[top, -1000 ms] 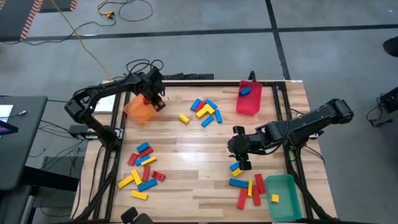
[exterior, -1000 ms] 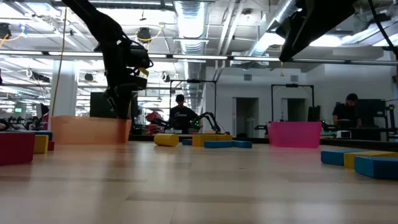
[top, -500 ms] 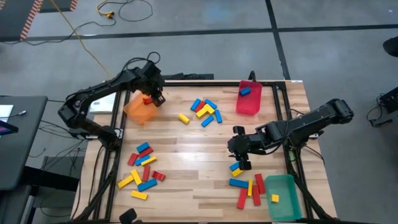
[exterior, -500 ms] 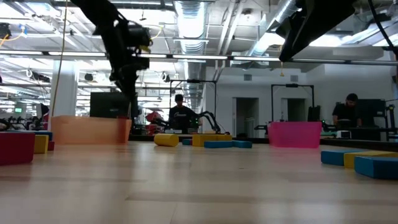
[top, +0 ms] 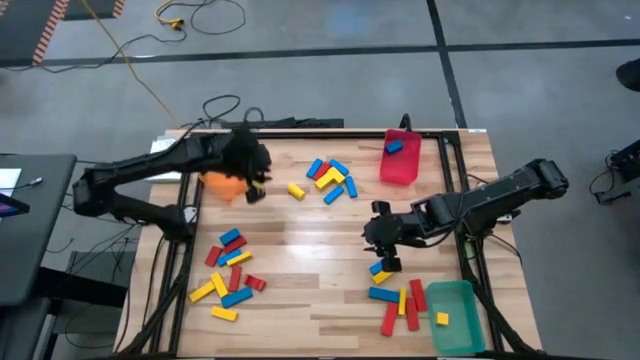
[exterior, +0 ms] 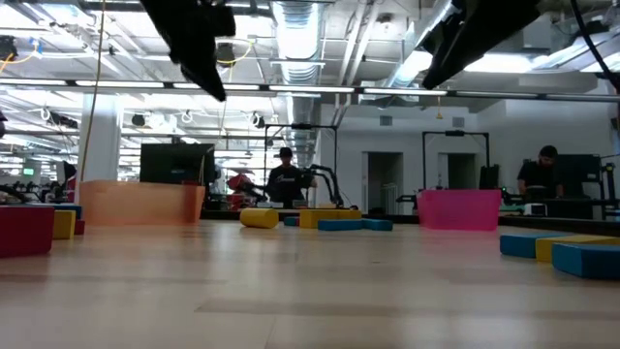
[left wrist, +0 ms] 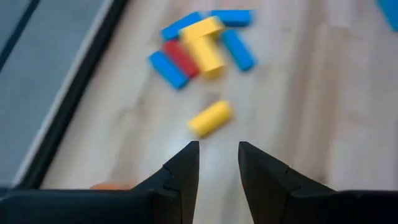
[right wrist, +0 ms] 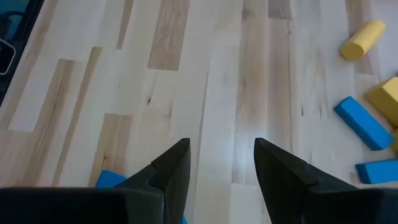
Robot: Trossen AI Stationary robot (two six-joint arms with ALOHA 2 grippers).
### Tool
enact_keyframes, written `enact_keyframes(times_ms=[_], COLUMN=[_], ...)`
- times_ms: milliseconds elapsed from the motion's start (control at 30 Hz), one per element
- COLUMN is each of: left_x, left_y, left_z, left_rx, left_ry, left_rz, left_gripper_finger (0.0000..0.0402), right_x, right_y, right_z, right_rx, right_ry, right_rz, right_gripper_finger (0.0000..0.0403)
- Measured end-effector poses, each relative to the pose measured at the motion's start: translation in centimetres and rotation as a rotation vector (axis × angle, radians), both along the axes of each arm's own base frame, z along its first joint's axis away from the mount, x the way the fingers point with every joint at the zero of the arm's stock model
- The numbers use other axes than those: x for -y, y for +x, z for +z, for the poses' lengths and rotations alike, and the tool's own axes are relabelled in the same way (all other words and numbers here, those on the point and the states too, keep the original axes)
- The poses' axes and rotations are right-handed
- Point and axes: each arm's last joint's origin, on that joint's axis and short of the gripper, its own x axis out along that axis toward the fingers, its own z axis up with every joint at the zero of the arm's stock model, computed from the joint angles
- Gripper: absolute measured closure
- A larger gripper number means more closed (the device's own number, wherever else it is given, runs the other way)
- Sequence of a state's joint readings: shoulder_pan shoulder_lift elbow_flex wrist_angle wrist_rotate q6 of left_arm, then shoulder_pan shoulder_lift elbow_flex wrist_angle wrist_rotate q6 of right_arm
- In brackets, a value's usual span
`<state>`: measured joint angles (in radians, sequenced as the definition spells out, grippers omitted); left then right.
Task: Sort blocks
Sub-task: Put the blue block into the red bin
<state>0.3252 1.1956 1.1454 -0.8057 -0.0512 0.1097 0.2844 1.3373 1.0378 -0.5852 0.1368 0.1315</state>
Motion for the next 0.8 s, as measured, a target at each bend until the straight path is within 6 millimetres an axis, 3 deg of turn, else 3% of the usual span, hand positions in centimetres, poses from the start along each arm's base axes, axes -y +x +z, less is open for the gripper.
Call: enact_keyframes(times_ms=[267,567,800], left_x=[6.6,12.0,14.6], left_y=[1.3,0.9,0.5], left_z=[-0.4,-3.7,-7.5], left_rx=[0.005,-0.021,0.038], left_ry=[0.015,-0.039,-0.09], left_rz=[-0.152,-0.265,-0.327], left_gripper_finger=[0.0293,0.0293,0.0293], right_x=[0.8,1.6,4.3], right_y=[0.5,2.0,4.3], right_z=[0.2,-0.2,-4.4], right_rx=[0.038,0.08,-0.087], right_ry=[0.001,-0.067,-0.182], right_rz=[-0.028,0.016,0.033], right_gripper_finger=[0.0214,0.0204,0.0191])
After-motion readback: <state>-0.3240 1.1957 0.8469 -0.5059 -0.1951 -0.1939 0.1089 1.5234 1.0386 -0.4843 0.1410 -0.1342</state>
